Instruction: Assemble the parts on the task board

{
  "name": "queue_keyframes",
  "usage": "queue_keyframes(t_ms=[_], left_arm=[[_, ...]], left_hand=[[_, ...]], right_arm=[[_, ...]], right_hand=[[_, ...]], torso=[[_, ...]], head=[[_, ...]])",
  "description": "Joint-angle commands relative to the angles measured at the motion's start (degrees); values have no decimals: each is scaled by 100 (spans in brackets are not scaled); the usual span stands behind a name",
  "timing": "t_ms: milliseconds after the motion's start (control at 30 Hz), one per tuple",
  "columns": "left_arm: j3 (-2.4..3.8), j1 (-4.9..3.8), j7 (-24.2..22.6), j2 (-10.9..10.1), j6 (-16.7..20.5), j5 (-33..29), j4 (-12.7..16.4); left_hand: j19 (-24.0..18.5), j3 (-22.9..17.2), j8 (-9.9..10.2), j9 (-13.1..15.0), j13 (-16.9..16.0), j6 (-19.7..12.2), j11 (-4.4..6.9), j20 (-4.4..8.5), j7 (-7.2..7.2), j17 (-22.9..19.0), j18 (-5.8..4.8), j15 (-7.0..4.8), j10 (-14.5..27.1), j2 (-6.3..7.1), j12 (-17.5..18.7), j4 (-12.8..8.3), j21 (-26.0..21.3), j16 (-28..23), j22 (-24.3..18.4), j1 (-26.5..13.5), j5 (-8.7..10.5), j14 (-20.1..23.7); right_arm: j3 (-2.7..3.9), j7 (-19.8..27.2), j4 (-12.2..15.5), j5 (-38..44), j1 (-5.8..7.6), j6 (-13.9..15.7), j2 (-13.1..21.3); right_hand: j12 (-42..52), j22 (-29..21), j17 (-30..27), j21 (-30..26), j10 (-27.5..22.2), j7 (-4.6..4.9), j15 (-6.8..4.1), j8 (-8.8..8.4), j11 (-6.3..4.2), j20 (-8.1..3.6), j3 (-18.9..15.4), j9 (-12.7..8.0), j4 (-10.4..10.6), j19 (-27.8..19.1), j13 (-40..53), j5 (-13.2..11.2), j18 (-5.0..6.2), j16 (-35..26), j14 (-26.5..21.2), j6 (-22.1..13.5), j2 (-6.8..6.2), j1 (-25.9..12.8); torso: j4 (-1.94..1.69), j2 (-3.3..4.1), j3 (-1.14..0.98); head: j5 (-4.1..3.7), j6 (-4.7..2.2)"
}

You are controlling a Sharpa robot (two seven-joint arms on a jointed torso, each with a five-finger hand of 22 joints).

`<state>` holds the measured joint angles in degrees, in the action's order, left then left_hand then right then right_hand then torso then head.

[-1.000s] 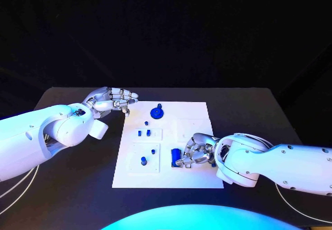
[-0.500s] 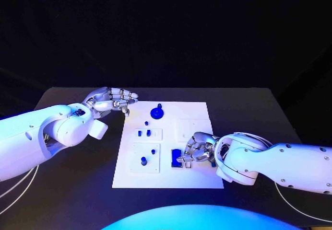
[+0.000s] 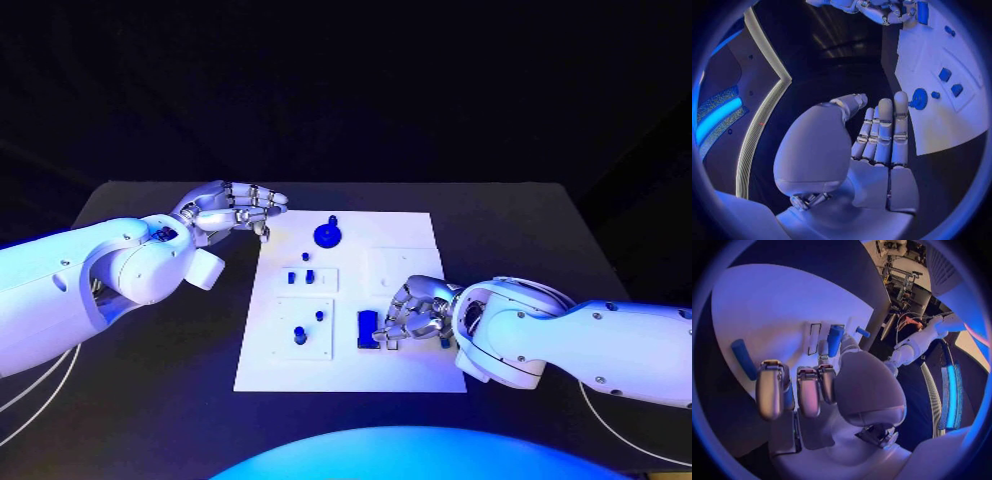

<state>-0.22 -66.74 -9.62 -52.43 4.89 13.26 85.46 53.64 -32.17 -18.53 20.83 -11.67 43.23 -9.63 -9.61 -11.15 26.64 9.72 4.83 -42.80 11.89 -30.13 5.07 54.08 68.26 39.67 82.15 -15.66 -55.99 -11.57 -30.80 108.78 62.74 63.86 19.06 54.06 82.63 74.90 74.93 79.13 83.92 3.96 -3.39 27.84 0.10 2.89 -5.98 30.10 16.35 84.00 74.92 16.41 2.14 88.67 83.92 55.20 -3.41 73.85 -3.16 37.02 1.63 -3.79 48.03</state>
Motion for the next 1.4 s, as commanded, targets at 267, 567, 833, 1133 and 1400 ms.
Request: queue_keyframes(t_ms=[267,567,833,1133,1400], left_arm=[[4,-2,-479,3,120,-113,26],[4,-2,-550,17,114,-148,33],[4,-1,-553,20,99,-154,34],[3,-1,-554,14,87,-155,46],[3,-1,-540,5,76,-156,48]], left_hand=[[17,-21,-83,10,6,-31,21,-19,-187,-22,93,-14,-20,-27,-129,53,-32,41,-16,-32,-33,39],[16,-14,-91,10,7,-34,22,-20,-186,-25,92,-13,-24,-16,-140,64,-35,42,-18,-47,-31,41],[16,-14,-91,10,7,-34,22,-20,-186,-25,92,-13,-24,-16,-140,64,-35,42,-18,-47,-31,41],[15,-10,-99,9,10,-36,23,-21,-184,-28,92,-13,-24,-11,-149,76,-40,44,-22,-61,-28,40],[15,-6,-102,8,11,-38,23,-21,-184,-29,92,-12,-23,-8,-152,82,-42,45,-23,-70,-26,40]], right_arm=[[6,465,84,-12,224,914,522],[-8,476,97,398,270,326,1024],[-24,269,80,971,63,20,1229],[-33,-16,70,1207,-71,-151,1239],[-35,-122,81,1256,-147,-197,1180]], right_hand=[[-176,1180,1031,-164,-4,206,95,-330,135,59,-90,-135,-19,184,598,-16,28,-56,504,-427,-31,330],[-116,1221,1090,-16,57,172,71,-620,101,60,316,-361,13,232,681,13,2,-34,516,-110,-56,1017],[22,1270,1193,169,172,118,36,-750,55,32,508,-490,38,296,825,2,-32,8,540,180,-131,975],[38,1283,1219,223,197,117,37,-862,56,28,564,-568,46,315,853,-4,-43,19,545,292,-227,571],[33,1286,1227,238,205,98,28,-892,43,24,628,-586,50,319,861,-4,-45,22,547,389,-281,196]], torso=[[5,-9,9],[6,-6,11],[12,-11,-2],[5,-1,0],[2,-1,-2]], head=[[-64,-38],[-139,-41],[-183,-47],[-194,-54],[-185,-38]])
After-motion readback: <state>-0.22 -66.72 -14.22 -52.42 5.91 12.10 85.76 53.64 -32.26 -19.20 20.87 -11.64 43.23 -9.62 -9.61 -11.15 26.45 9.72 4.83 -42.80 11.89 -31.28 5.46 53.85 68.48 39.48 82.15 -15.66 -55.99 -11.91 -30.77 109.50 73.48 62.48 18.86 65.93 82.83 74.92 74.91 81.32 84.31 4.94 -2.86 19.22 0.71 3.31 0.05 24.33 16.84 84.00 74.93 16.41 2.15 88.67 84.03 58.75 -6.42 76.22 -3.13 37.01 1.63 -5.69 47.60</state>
